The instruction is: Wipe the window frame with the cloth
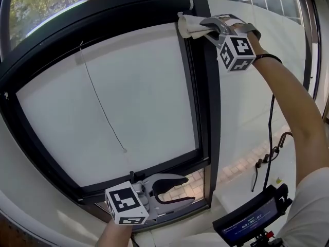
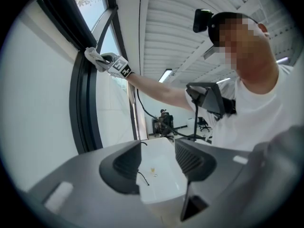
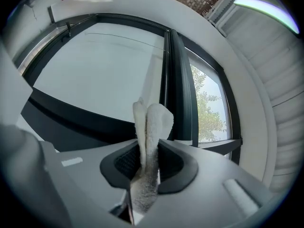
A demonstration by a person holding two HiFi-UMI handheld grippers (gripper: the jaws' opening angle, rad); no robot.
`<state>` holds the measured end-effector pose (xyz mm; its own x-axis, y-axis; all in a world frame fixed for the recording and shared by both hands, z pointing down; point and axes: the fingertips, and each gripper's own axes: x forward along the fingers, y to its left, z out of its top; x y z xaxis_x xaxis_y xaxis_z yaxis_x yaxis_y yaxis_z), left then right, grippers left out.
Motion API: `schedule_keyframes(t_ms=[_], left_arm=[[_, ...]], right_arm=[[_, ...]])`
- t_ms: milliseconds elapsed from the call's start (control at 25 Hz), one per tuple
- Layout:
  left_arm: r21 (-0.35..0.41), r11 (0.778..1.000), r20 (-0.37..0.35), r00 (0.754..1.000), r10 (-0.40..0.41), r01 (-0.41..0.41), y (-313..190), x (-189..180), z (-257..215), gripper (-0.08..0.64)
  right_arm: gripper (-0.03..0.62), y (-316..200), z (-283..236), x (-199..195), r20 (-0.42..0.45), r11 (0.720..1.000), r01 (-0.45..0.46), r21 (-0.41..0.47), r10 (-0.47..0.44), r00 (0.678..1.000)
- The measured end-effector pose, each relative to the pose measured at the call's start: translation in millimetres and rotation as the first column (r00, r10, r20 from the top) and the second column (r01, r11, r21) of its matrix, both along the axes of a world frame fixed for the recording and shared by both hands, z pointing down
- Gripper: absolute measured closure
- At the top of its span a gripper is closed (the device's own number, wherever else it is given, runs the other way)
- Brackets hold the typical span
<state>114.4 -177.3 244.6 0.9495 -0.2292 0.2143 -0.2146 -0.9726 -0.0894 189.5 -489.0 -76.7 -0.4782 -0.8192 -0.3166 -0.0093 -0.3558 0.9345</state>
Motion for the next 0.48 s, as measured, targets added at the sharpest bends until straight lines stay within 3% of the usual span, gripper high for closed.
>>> schedule_keyframes(t_ms=[280, 480], left_arm=[[-0.033, 0.999, 0.007, 1.0, -0.009, 0.009, 3, -6, 5, 0.318], [-0.032, 0.999, 0.008, 1.0, -0.016, 0.016, 1, -16, 6, 0.318]], right_arm=[[0.52, -11, 82, -4, -0.055, 0.997, 0.005, -0.082, -0.01, 0.998], [0.52, -14, 136, -3, -0.048, 0.99, 0.01, -0.139, -0.017, 0.999]])
